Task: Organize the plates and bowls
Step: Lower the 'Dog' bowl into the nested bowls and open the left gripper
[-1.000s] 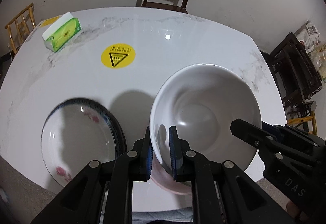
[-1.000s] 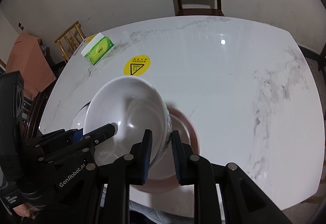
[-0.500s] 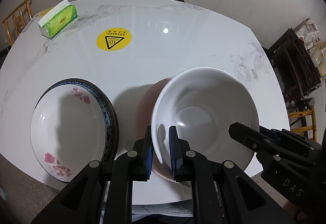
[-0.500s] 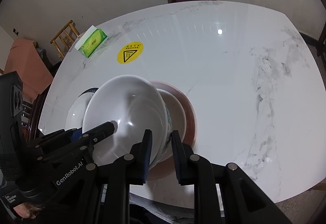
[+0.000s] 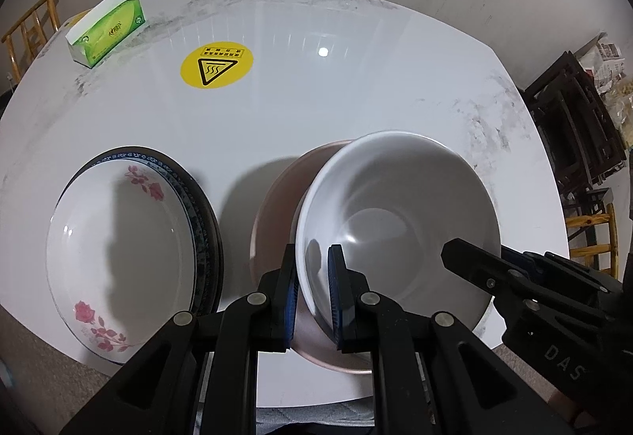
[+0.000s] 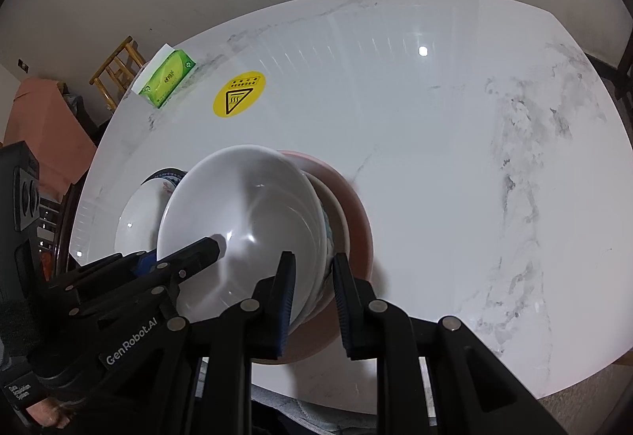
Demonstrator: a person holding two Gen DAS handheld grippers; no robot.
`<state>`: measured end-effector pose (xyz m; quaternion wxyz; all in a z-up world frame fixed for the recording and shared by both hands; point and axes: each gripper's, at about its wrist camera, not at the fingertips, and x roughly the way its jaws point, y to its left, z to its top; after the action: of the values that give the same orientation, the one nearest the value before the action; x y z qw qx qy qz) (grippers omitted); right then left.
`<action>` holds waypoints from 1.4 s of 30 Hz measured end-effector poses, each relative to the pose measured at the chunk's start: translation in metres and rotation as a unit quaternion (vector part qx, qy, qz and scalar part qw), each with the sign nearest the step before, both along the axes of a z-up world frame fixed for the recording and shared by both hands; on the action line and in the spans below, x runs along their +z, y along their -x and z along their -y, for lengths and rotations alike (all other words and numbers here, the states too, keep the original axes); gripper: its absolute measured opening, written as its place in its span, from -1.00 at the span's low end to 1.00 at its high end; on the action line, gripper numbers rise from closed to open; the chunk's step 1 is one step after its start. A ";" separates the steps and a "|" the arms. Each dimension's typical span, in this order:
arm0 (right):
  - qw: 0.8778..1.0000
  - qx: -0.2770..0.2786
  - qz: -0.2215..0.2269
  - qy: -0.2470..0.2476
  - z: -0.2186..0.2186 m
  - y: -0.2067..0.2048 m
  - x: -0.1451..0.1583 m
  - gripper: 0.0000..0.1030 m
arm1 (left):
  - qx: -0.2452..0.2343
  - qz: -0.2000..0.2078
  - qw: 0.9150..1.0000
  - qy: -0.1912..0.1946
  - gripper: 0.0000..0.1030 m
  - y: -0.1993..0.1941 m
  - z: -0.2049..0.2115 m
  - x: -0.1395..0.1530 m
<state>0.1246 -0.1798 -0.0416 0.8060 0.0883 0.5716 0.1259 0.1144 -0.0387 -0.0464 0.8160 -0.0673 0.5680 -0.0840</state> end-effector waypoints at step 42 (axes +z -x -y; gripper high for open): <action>0.998 -0.032 0.013 -0.049 0.026 0.023 0.001 -0.38 | 0.013 0.049 0.997 0.051 -0.19 0.021 -0.024 0.015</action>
<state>0.1014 -0.2055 -0.0409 0.8118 0.1439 0.5510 0.1290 0.0937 -0.0150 -0.0318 0.8393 -0.1122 0.5215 -0.1052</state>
